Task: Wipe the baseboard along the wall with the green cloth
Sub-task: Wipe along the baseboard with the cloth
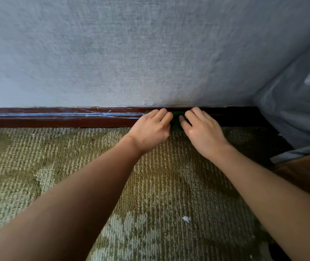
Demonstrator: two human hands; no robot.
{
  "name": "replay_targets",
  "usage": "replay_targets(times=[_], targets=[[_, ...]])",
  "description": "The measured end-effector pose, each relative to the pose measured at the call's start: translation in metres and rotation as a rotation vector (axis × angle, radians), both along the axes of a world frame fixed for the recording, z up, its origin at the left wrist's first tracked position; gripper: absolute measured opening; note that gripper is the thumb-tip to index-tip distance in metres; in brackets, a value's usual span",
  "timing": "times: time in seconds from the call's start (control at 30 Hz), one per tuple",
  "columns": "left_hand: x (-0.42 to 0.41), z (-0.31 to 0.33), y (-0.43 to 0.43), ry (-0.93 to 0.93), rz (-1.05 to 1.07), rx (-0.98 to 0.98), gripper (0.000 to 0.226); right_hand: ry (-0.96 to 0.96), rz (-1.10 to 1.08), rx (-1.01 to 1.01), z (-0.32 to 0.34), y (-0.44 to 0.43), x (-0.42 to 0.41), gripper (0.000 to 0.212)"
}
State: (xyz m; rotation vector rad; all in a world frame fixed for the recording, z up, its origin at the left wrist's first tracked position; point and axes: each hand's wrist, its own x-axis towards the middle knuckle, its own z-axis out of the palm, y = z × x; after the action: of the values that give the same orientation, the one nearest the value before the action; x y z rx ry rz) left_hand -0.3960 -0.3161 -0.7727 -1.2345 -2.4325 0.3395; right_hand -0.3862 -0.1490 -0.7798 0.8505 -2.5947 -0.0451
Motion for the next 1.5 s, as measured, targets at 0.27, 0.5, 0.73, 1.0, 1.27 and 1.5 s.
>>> replay_targets(times=[0.27, 0.5, 0.73, 1.0, 1.27, 1.5], targets=[[-0.003, 0.004, 0.021, -0.018, -0.013, 0.03, 0.034, 0.0, -0.047, 0.013, 0.003, 0.024, 0.0, 0.031], [-0.002, 0.002, 0.013, -0.045, 0.007, 0.008, 0.034, -0.022, -0.084, -0.042, -0.004, 0.015, 0.002, 0.03], [-0.001, 0.004, 0.001, -0.087, 0.062, 0.011, 0.036, -0.073, -0.109, -0.092, -0.002, -0.005, 0.001, 0.03], [0.002, 0.014, -0.018, -0.144, 0.138, 0.026, 0.031, 0.005, -0.009, 0.039, 0.005, -0.027, -0.005, 0.014], [0.003, 0.006, -0.034, -0.133, 0.162, 0.015, 0.029, 0.019, 0.014, -0.01, -0.004, -0.037, -0.004, 0.026], [0.003, -0.002, -0.034, -0.15, 0.185, 0.078, 0.03, -0.135, -0.058, -0.073, -0.002, -0.039, -0.004, 0.041]])
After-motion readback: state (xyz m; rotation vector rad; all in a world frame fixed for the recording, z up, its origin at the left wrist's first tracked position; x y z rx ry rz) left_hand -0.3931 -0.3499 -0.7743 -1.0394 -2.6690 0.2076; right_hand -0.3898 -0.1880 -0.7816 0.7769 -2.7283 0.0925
